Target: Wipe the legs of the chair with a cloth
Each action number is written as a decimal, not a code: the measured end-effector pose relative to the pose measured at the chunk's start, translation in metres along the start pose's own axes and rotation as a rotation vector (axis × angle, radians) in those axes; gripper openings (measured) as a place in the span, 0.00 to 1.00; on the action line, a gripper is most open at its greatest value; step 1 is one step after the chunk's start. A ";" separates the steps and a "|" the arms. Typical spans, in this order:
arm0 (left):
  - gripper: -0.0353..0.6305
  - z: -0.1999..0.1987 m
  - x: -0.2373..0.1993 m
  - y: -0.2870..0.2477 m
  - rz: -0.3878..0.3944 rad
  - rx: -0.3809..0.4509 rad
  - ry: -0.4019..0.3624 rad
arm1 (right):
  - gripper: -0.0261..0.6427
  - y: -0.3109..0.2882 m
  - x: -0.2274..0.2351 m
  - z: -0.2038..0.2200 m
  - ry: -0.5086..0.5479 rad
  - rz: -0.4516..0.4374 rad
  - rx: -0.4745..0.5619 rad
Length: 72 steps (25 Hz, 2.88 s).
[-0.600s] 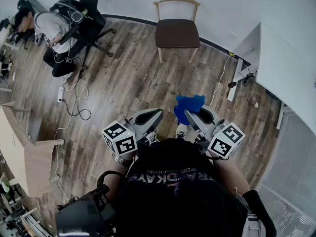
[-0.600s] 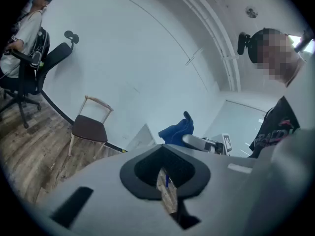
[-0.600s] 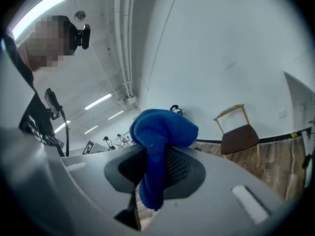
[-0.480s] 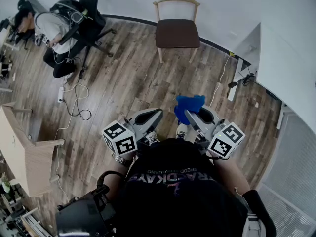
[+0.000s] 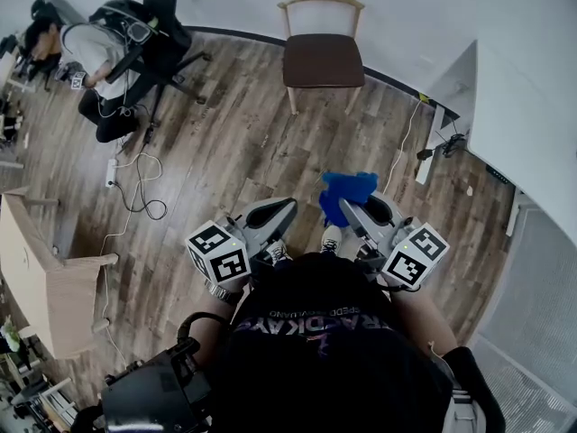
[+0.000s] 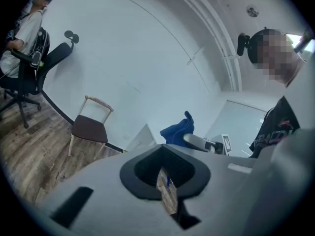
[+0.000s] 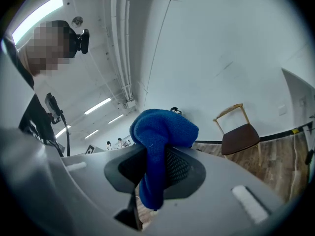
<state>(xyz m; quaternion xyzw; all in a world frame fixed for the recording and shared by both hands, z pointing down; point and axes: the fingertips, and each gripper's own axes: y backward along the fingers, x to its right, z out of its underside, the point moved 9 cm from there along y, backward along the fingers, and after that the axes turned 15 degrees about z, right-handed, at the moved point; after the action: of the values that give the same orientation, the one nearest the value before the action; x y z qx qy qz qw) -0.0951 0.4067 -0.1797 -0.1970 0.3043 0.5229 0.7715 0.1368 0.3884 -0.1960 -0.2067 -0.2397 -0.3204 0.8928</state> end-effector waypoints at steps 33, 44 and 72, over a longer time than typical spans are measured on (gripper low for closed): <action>0.06 0.008 -0.008 -0.110 -0.116 0.024 0.053 | 0.17 0.041 0.140 -0.056 -0.062 0.009 0.065; 0.06 0.005 -0.026 -0.116 -0.042 0.005 0.069 | 0.17 0.047 0.143 -0.053 -0.067 0.091 0.089; 0.06 -0.123 -0.202 0.009 -0.027 -0.018 0.096 | 0.17 -0.201 0.091 -0.100 -0.012 0.168 0.101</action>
<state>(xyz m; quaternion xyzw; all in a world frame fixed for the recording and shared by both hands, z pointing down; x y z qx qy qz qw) -0.1902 0.1952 -0.1335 -0.2329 0.3334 0.5052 0.7611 0.0933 0.1509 -0.1815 -0.1829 -0.2427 -0.2308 0.9243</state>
